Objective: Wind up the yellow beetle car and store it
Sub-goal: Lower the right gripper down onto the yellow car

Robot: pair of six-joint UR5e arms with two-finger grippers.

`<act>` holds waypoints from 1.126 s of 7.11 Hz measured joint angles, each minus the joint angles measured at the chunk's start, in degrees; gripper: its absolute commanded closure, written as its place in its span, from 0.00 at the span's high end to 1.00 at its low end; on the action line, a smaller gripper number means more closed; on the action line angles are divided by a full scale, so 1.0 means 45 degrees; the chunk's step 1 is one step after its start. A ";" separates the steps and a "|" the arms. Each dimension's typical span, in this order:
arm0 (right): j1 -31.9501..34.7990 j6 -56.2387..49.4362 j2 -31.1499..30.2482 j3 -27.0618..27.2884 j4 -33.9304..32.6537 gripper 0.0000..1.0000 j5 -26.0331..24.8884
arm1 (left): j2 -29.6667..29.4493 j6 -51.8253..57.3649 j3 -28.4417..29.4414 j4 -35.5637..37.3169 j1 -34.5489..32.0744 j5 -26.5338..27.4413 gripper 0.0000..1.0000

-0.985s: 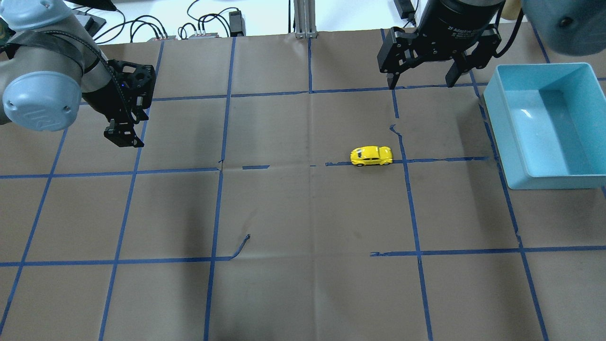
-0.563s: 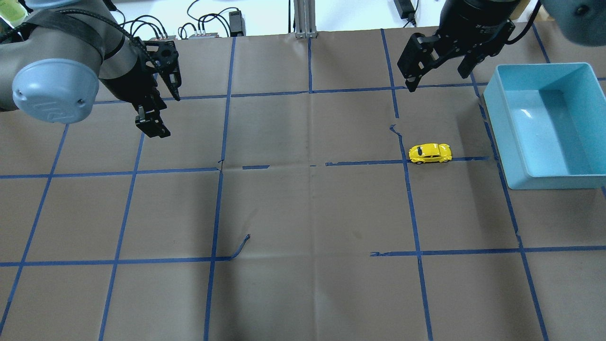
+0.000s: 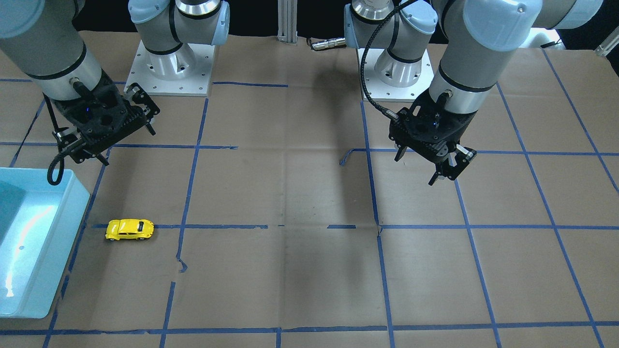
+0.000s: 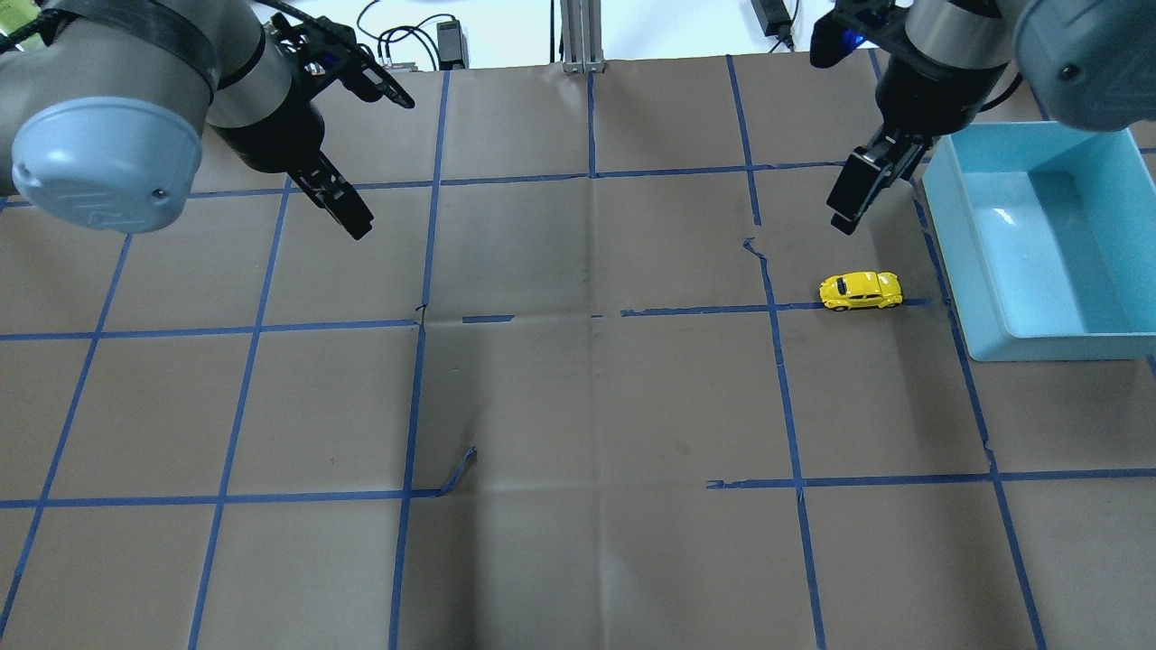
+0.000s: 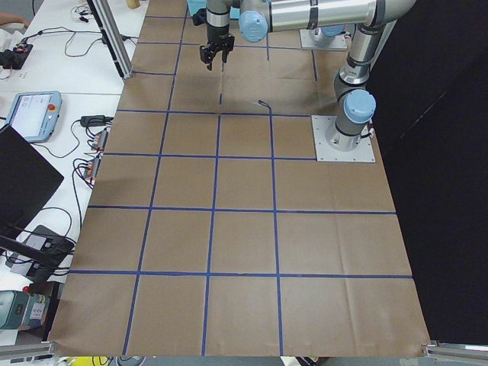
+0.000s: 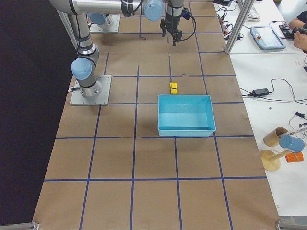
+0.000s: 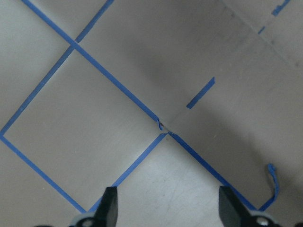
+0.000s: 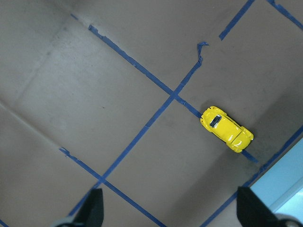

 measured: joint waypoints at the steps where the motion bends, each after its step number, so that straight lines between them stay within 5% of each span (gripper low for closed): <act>1: -0.0211 -0.1266 0.0141 0.0779 -0.0972 1.00 -0.0066 | -0.0056 -0.1541 0.0213 -0.0022 -0.0033 -0.0137 0.83; 3: -0.0808 -0.4744 0.1064 0.2244 -0.3313 1.00 -0.0064 | -0.0113 -0.4553 0.0356 -0.0178 -0.0072 -0.0157 0.83; 8: -0.1558 -1.0876 0.3645 0.2740 -0.6433 0.97 -0.0044 | -0.0234 -0.9091 0.0663 -0.1881 -0.0131 0.0303 0.83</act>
